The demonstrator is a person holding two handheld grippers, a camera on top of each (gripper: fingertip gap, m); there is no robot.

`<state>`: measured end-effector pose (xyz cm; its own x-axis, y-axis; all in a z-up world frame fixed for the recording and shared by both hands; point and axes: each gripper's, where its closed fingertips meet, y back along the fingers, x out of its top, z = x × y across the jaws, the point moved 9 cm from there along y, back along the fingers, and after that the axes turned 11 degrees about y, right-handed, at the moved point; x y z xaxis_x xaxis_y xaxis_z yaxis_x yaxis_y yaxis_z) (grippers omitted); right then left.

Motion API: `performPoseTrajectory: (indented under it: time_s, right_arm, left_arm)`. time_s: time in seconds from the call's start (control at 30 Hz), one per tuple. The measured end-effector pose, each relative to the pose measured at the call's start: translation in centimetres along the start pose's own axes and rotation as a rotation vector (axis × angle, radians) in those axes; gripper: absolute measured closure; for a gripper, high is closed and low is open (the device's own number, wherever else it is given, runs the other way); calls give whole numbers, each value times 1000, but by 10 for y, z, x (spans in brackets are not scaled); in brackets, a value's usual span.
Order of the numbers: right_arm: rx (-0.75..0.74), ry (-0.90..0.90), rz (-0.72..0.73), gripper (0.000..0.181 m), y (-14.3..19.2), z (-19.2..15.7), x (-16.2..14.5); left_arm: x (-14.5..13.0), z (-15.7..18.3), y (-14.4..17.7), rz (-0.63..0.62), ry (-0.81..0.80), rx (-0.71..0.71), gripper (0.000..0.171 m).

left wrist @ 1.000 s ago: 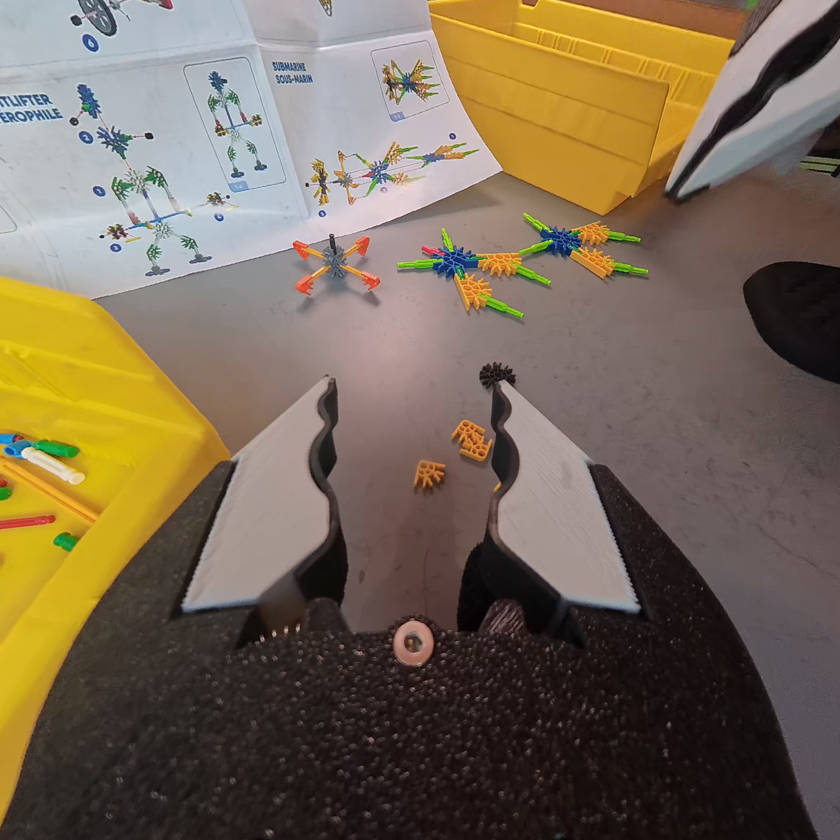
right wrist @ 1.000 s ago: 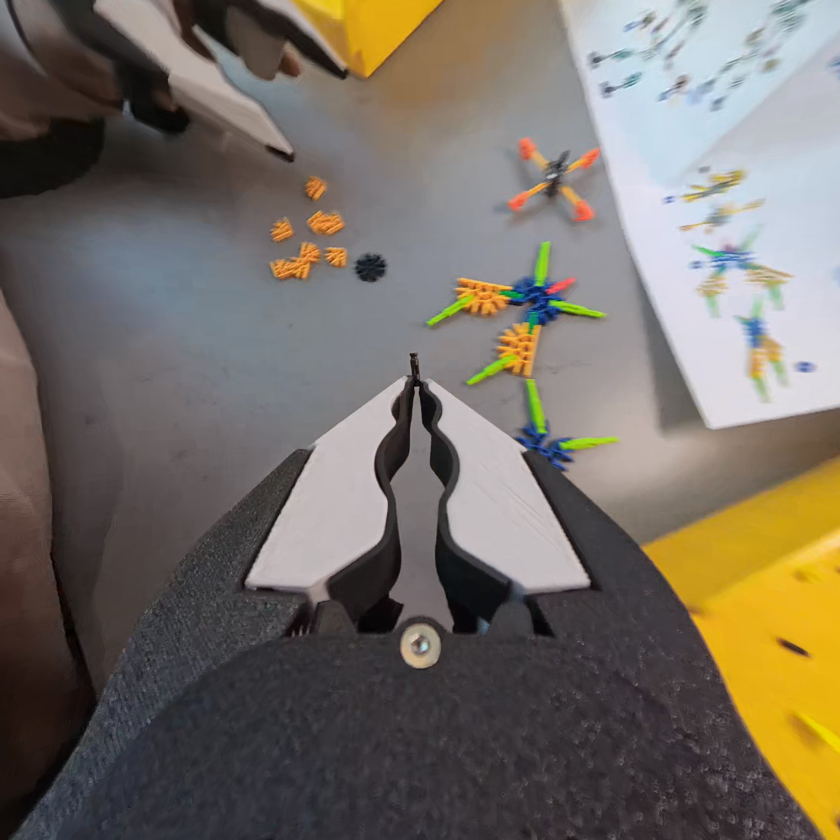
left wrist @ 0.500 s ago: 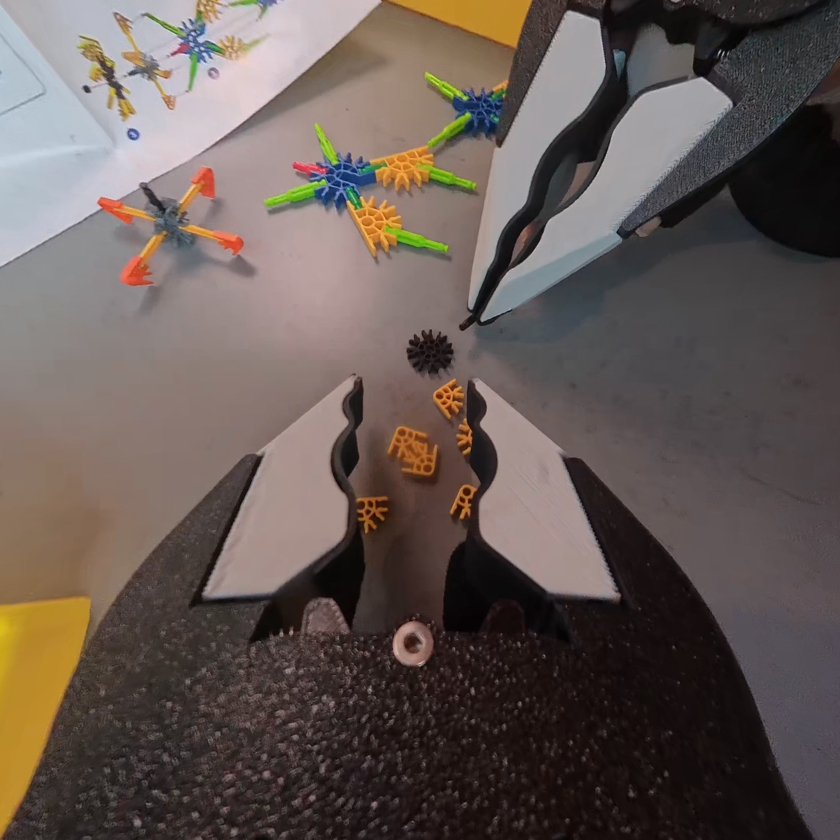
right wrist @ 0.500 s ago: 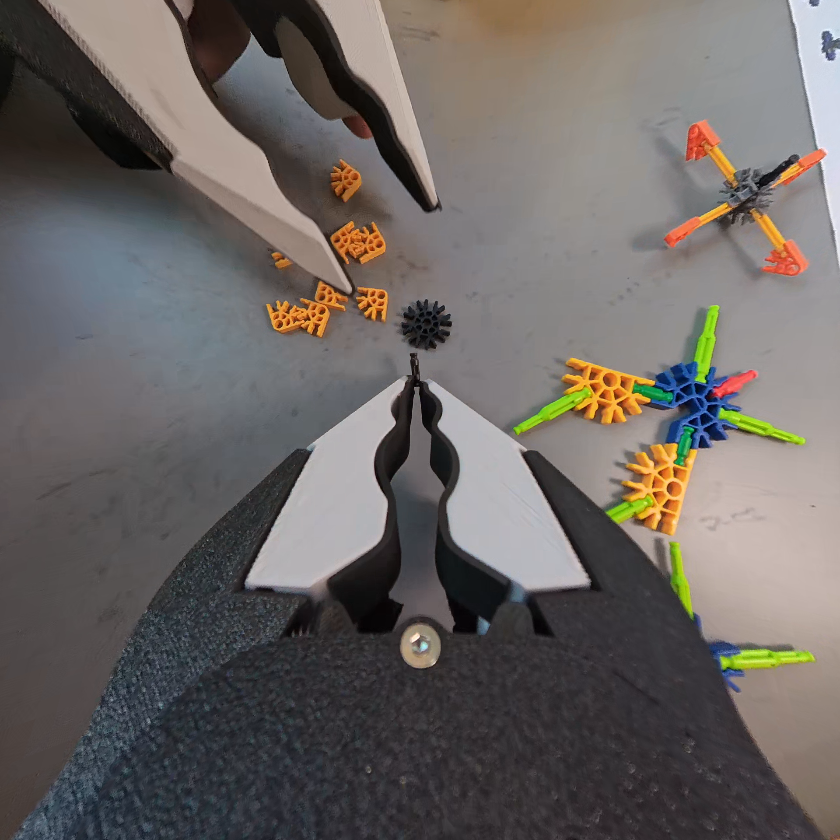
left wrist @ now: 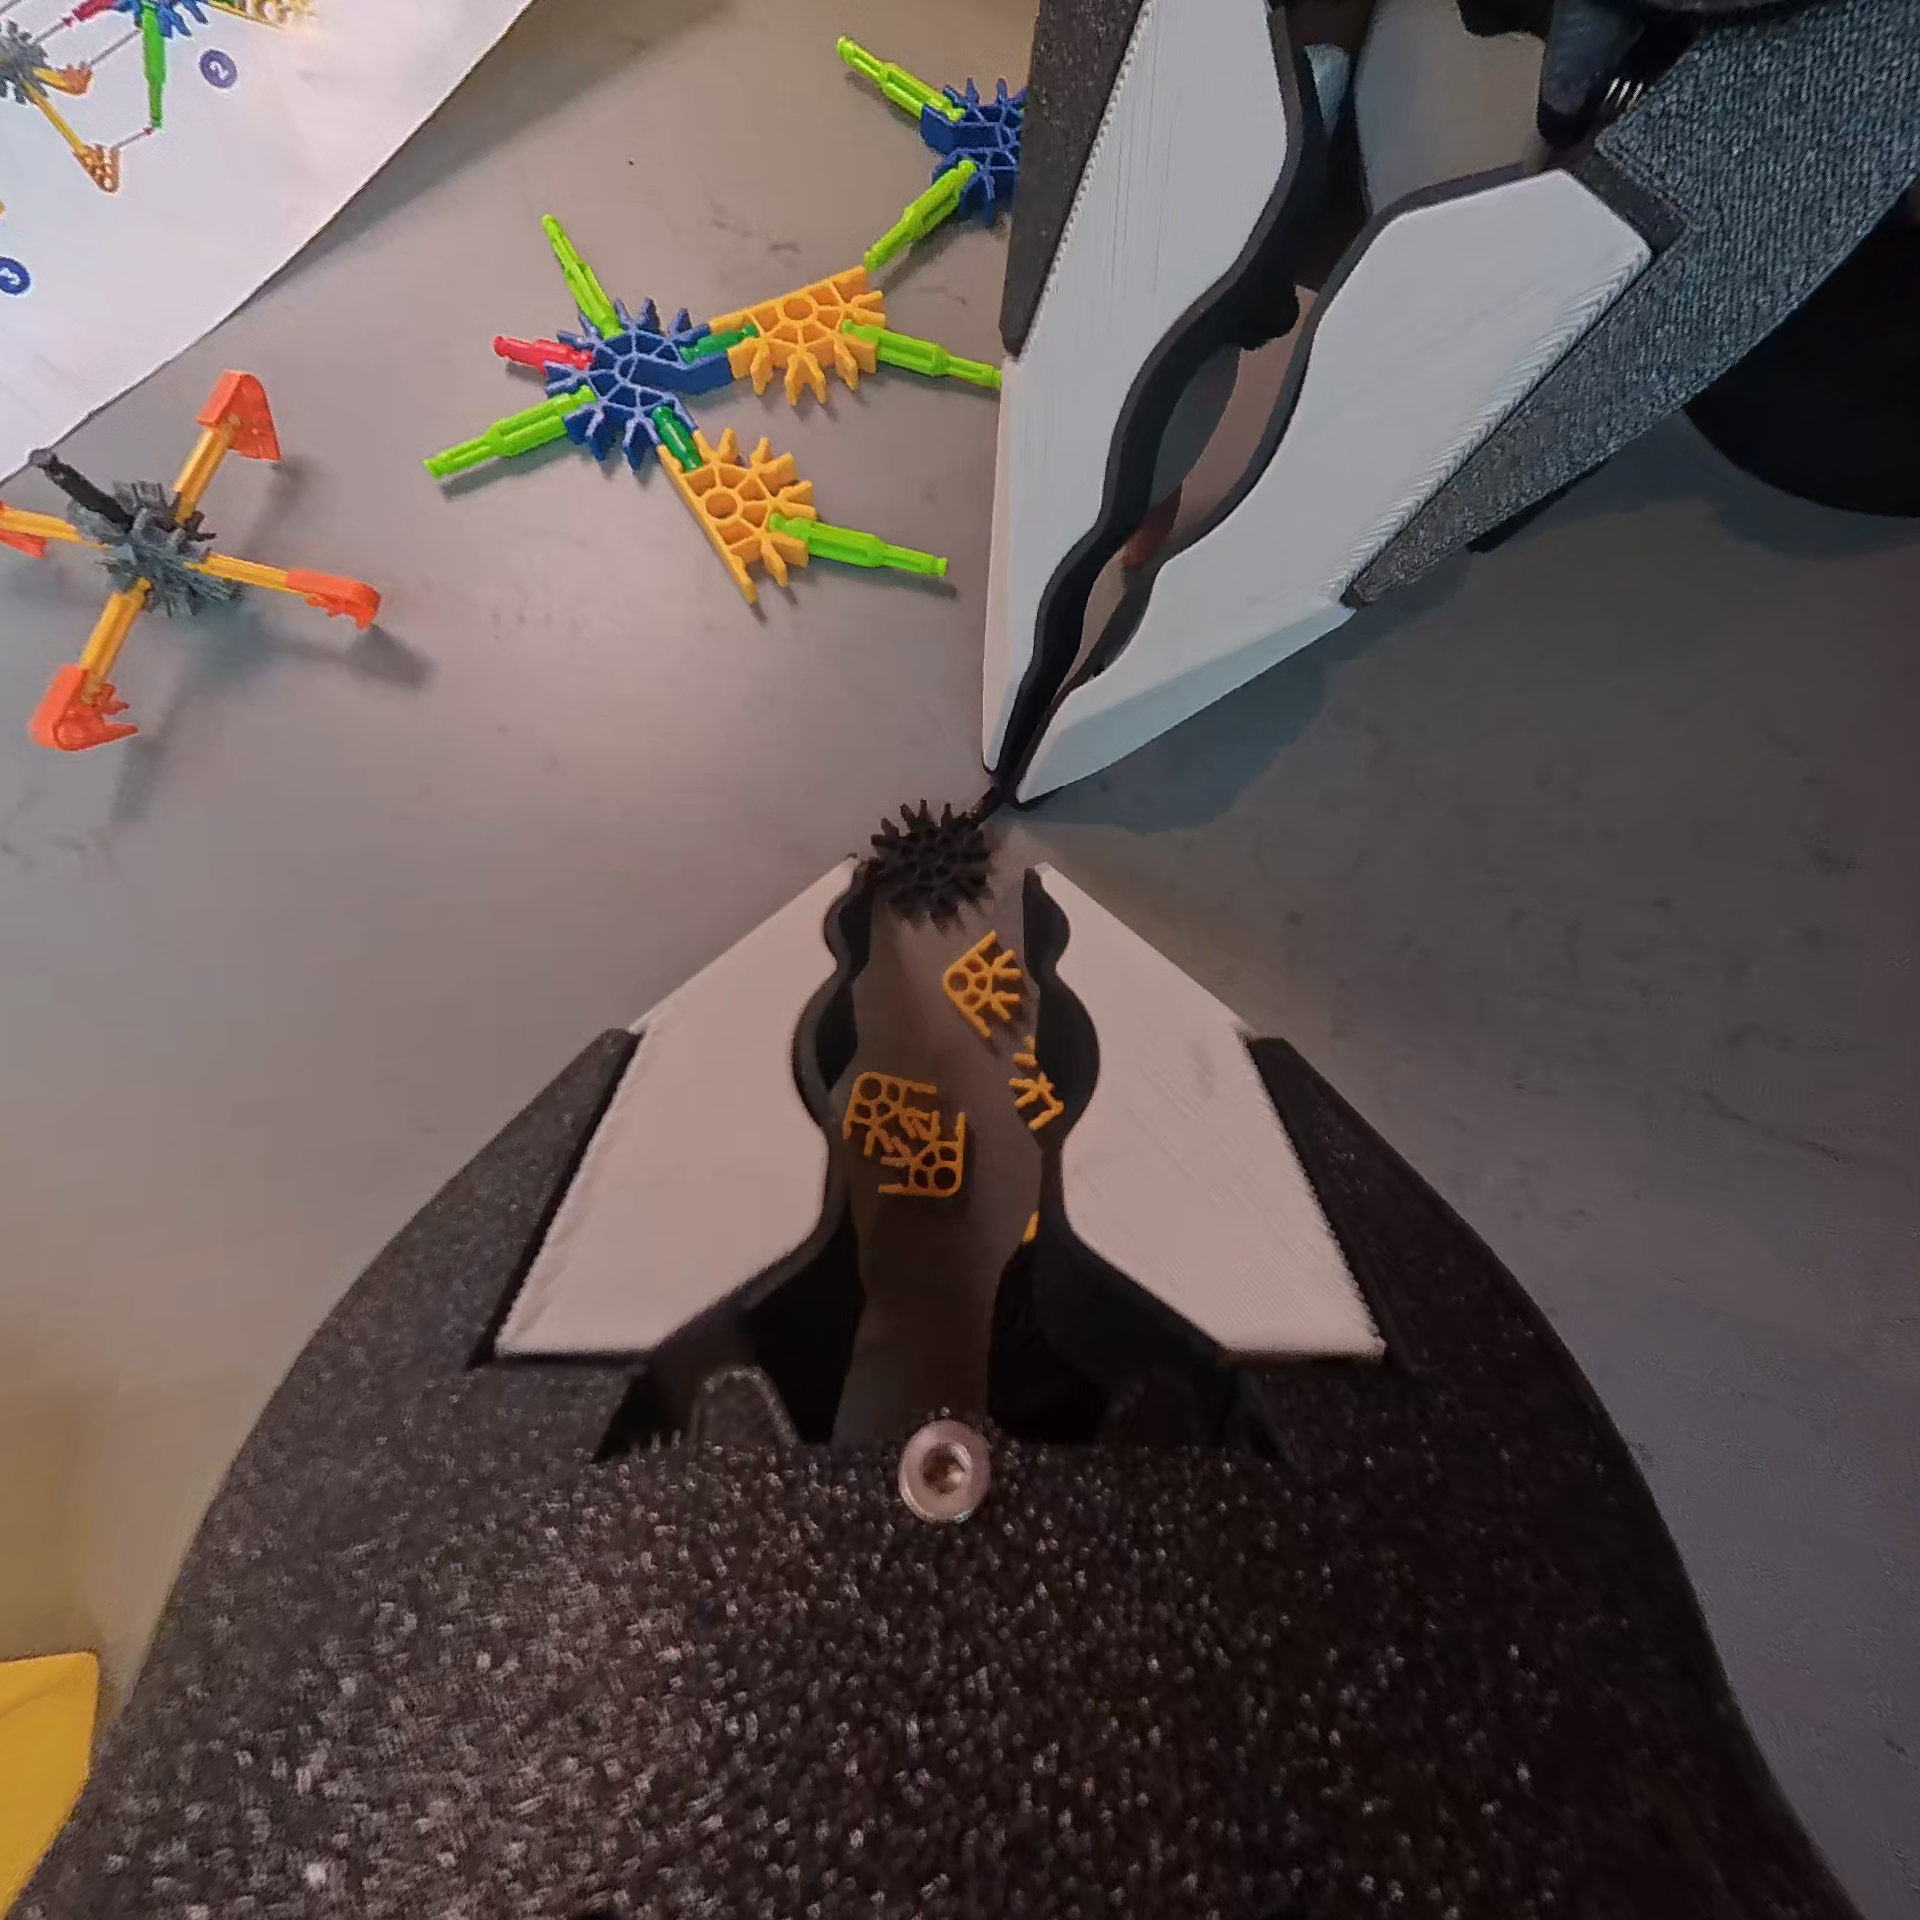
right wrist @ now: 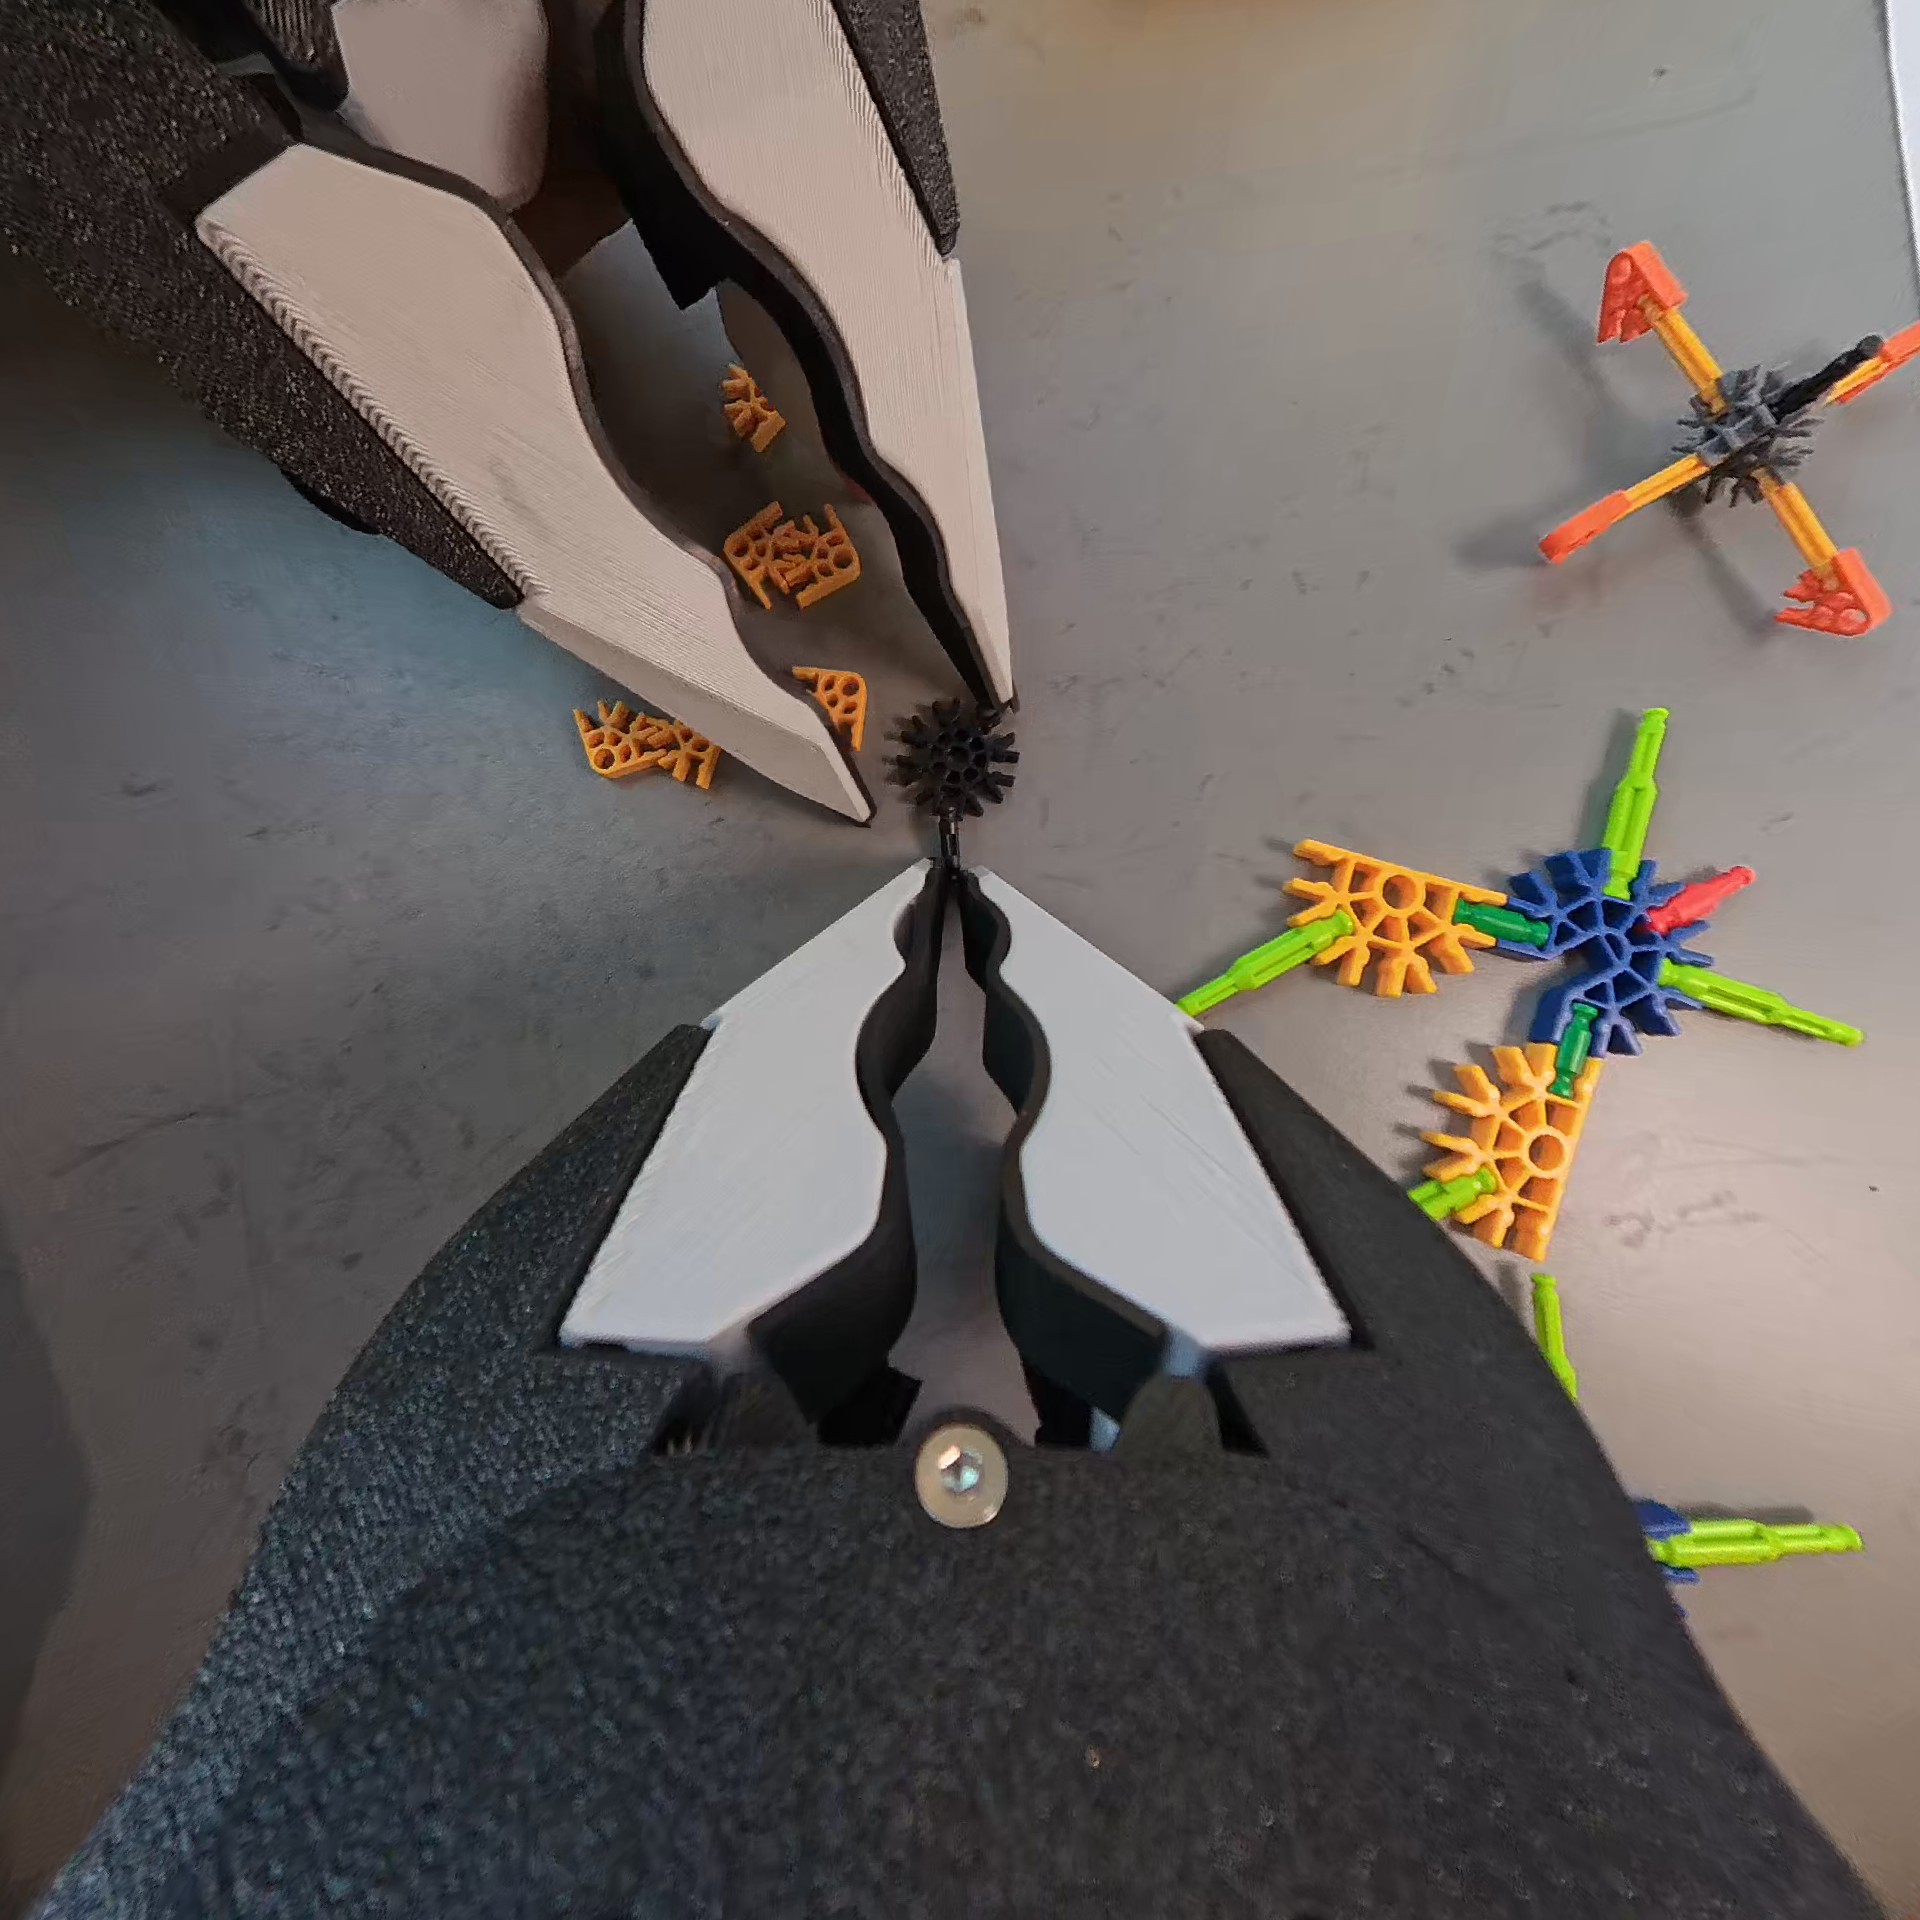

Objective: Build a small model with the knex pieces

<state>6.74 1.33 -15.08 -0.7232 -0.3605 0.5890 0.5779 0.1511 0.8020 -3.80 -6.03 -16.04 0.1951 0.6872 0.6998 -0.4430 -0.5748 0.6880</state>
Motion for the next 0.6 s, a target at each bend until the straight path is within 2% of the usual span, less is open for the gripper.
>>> performPoseTrajectory:
  time_s: [0.4, 0.6]
  right_arm:
    - [15, 19, -50, 181, 0, 1, 4]
    - [18, 11, -14, 176, 3, 4, 6]
  left_arm:
    - [-3, 0, 0, 25, 7, 7, 148]
    - [-3, 1, 0, 31, 3, 13, 149]
